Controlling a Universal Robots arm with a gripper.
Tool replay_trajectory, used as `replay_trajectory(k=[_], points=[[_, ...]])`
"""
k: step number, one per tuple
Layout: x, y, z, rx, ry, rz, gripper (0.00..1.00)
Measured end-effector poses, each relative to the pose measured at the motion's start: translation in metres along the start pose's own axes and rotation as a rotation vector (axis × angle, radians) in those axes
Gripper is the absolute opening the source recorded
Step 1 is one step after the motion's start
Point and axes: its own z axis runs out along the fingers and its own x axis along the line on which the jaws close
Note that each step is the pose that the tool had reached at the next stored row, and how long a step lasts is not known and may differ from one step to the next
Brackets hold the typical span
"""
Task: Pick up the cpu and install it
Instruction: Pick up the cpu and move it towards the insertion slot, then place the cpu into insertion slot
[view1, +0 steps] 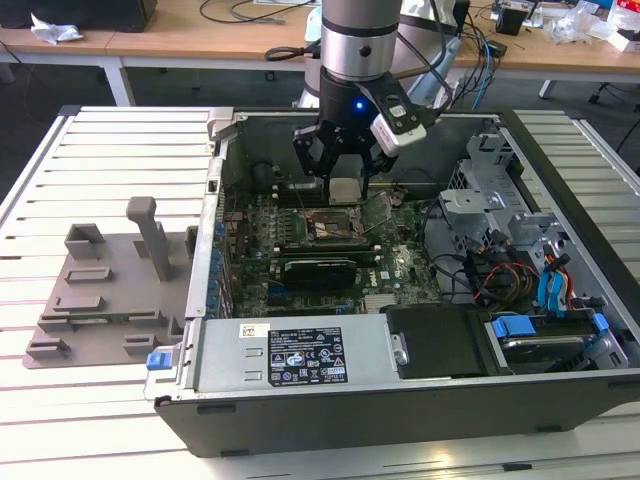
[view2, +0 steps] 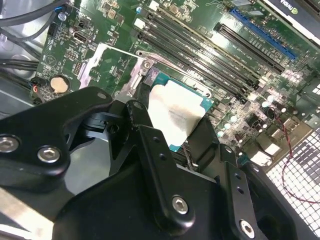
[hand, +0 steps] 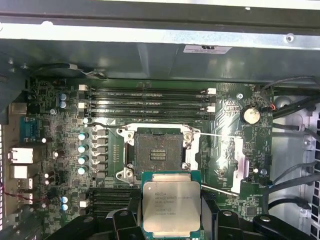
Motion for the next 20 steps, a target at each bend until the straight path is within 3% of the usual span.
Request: replay_trajectory(k=[10, 20], points=[[0.0001, 0.0136, 0.0113, -0.0001, 0.0, 0.0, 0.55], [0.0001, 0.0137, 0.0117, 0.0006, 0.0, 0.0, 0.55]])
